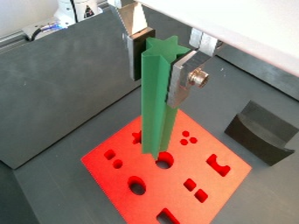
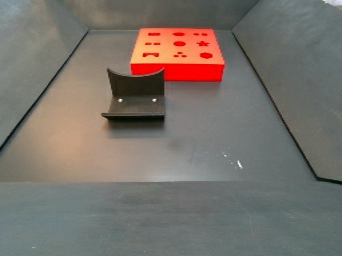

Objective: Insert the star object.

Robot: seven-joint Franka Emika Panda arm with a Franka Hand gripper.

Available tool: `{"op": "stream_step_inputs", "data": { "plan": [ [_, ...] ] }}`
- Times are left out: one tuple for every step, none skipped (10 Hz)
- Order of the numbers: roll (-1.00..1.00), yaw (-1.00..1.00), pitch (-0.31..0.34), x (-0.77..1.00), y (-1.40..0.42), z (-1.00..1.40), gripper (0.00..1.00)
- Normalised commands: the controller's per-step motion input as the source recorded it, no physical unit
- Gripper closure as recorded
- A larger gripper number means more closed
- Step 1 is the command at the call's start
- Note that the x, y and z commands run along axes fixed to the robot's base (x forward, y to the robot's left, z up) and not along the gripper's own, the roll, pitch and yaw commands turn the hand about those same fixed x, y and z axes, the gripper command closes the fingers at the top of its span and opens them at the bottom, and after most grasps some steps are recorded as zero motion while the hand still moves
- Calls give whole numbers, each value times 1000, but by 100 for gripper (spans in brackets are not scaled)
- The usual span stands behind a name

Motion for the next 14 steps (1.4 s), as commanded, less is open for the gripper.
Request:
{"op": "stream_step_inputs", "data": {
  "plan": [
    [21,280,0,0,3,-363,100],
    [77,860,0,-63,197,-503,100],
    [126,929,0,-40,106,-503,100],
    [179,951,0,0,23,-520,100],
    [216,986,0,0,0,-534,100],
    [224,977,0,0,0,-514,100],
    [224,980,0,0,0,-514,100],
    [224,980,0,0,0,-511,100],
    [251,849,43,0,46,-429,100],
    [211,449,50,-114,409,-406,100],
    [0,163,14,-357,549,-186,100],
    [-270,0,-83,-257,471,80,100],
    [-321,-131,-210,-326,237,0,100],
    [-500,-106,-350,-346,251,46,100]
  ]
}}
